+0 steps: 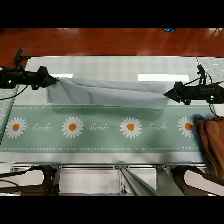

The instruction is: Fold the shirts.

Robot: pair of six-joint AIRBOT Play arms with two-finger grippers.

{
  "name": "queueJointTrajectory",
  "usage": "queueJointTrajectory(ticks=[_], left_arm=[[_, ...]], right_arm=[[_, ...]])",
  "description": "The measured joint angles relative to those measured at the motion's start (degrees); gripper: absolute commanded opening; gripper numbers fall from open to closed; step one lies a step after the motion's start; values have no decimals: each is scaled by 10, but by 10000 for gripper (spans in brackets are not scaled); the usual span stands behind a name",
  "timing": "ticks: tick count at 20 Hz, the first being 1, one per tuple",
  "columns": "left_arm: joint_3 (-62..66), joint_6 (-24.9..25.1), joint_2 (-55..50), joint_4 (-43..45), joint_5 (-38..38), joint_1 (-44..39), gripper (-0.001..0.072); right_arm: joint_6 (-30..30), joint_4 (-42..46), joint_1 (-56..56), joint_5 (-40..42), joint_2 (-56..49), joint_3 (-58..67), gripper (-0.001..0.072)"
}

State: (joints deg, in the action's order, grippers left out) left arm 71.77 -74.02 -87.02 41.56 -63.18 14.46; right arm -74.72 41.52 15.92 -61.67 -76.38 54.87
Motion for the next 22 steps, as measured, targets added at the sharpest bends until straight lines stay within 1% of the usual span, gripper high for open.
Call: queueJointTrajectory(ticks=[4,5,6,7,8,11,14,16,19,20,22], left_arm=[[112,-32,-119,0,-21,-16,13],[134,-38,-146,0,-31,-19,19],[150,-41,-168,0,-40,-21,161],[163,-45,-188,0,-48,-23,454],[172,-46,-202,0,-53,-24,510],[202,-42,-228,0,-85,-16,510],[257,-37,-227,1,-136,21,510],[284,-29,-203,0,-160,53,510],[297,5,-148,0,-169,84,510],[292,15,-129,0,-170,89,510],[259,32,-85,0,-148,88,510]], right_arm=[[13,-22,0,22,-81,59,26],[17,-28,0,27,-99,72,37],[19,-31,-1,31,-116,82,159],[22,-38,-1,37,-133,92,368],[27,-46,-1,47,-146,99,409],[38,-51,8,63,-167,116,409],[26,-23,50,38,-153,136,409],[15,6,83,7,-131,140,409],[-14,70,111,-17,-102,130,409],[-20,83,115,-19,-96,120,410],[-30,91,116,-7,-90,96,420]])
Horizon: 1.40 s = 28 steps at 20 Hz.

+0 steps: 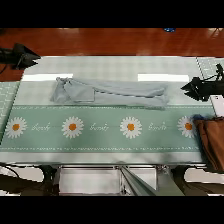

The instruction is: Fold the shirts.

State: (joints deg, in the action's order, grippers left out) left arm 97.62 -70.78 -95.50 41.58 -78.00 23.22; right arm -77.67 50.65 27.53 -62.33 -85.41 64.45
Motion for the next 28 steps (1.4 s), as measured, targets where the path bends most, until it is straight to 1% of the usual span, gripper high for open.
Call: queueJointTrajectory(ticks=[3,7,13,14,15,16,17,18,19,20,23,26,28], left_arm=[[-95,32,74,-2,59,-27,510],[-211,68,139,0,133,-83,510],[-258,84,159,0,178,-139,510],[-260,85,160,-1,181,-144,509],[-262,85,160,-1,182,-149,508],[-263,86,161,0,184,-154,507],[-264,87,161,-1,186,-157,506],[-265,87,162,-1,188,-159,468],[-265,87,162,0,188,-161,225],[-265,87,162,0,189,-162,17],[-266,89,162,0,189,-165,13],[-266,89,162,0,190,-185,13],[-266,89,156,0,214,-226,13]], right_arm=[[-2,-10,-12,26,-8,-26,424],[24,-59,-41,40,-48,-38,423],[44,-131,-90,41,-111,-23,414],[46,-139,-101,42,-119,-15,334],[46,-142,-114,51,-127,-7,170],[47,-139,-125,59,-132,1,27],[47,-141,-136,67,-136,10,25],[51,-150,-146,72,-137,19,25],[52,-152,-154,71,-136,25,25],[53,-150,-158,68,-130,29,25],[43,-111,-165,49,-85,29,25],[22,-54,-168,35,12,-9,25],[0,-20,-169,30,95,-49,25]])
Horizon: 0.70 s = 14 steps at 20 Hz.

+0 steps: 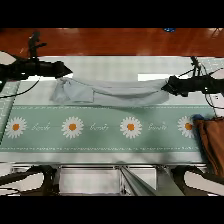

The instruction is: Fold the shirts.

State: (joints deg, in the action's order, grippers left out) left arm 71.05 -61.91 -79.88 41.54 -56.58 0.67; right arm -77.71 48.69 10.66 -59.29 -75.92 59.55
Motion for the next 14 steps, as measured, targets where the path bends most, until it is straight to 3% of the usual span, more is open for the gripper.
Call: queueJointTrajectory(ticks=[4,8,14], left_arm=[[23,-10,-51,0,59,-119,13],[87,-47,-146,0,64,-234,13],[179,-82,-266,-18,45,-380,13]], right_arm=[[-47,36,-1,-23,182,-71,25],[-98,51,-1,-64,330,-96,25],[-150,55,-1,-106,430,-104,25]])
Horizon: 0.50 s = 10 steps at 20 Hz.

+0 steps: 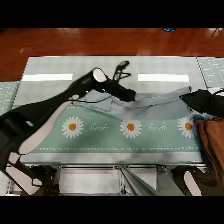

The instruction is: Fold the shirts.

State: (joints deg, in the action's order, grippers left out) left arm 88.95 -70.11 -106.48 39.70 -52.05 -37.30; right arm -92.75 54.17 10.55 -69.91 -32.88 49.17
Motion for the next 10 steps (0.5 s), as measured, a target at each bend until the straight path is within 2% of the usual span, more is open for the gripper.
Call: queueJointTrajectory(ticks=[5,8,10], left_arm=[[36,-19,-44,-9,-19,-66,13],[61,-24,-48,-11,-28,-53,14],[76,-24,-39,-12,-39,-12,14]], right_arm=[[-18,-8,0,5,15,-1,25],[-22,-16,0,10,10,-1,25],[-15,-34,-2,14,-2,-1,25]])
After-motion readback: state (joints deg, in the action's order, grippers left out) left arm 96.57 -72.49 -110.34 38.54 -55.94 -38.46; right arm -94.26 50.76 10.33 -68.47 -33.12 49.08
